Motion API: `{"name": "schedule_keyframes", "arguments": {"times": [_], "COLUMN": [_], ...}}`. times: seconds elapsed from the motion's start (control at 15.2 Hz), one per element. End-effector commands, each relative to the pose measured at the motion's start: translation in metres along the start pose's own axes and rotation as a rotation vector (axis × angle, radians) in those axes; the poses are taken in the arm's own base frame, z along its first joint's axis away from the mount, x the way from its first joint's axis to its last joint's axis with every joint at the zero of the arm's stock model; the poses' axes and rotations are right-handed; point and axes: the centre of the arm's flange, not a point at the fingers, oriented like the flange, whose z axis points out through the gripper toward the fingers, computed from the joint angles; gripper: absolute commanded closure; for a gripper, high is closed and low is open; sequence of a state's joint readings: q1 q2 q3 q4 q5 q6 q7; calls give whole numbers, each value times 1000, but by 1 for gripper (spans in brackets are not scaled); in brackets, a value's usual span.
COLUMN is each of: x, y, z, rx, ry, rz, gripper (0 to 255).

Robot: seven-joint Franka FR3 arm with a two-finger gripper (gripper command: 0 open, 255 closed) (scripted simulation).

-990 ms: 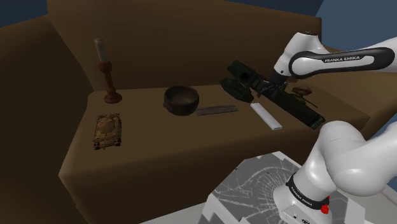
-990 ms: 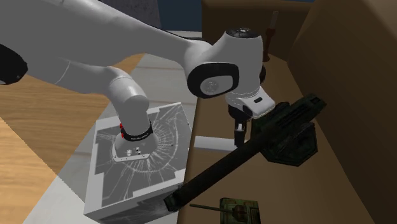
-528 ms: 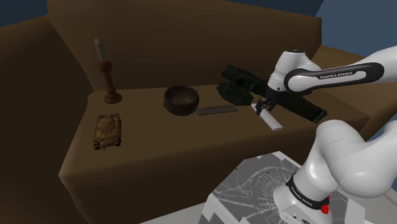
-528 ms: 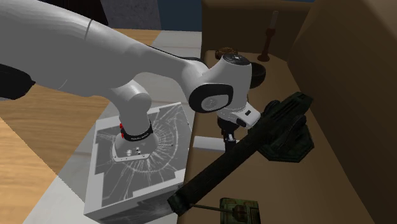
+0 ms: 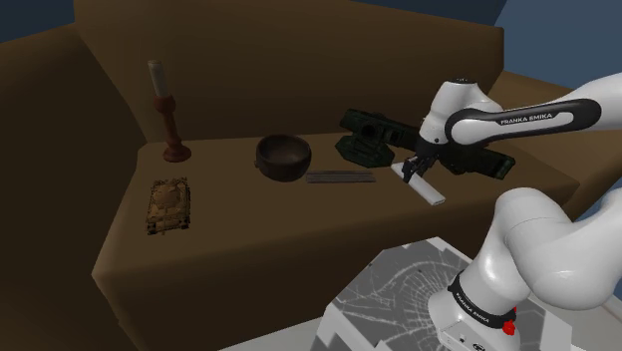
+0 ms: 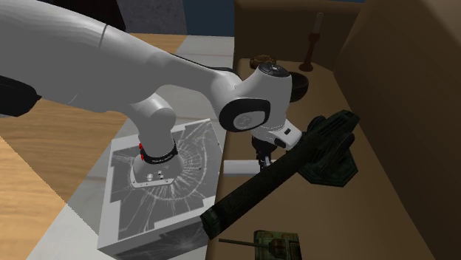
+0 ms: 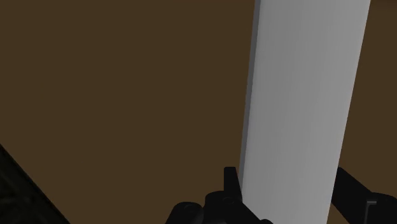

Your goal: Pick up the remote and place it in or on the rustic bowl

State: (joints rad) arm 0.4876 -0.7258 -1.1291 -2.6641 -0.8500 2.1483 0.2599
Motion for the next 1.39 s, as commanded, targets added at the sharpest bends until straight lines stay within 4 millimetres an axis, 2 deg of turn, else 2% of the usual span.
{"name": "schedule_keyframes", "arguments": {"times": [0.0,0.07,1.32], "x": [0,-1,2], "y": [-1,0,5], "z": [1,1,-100], "rx": [0,0,0], "ry": [-2,-2,-2], "rz": [-2,-2,-2], "gripper": [255,255,255]}}
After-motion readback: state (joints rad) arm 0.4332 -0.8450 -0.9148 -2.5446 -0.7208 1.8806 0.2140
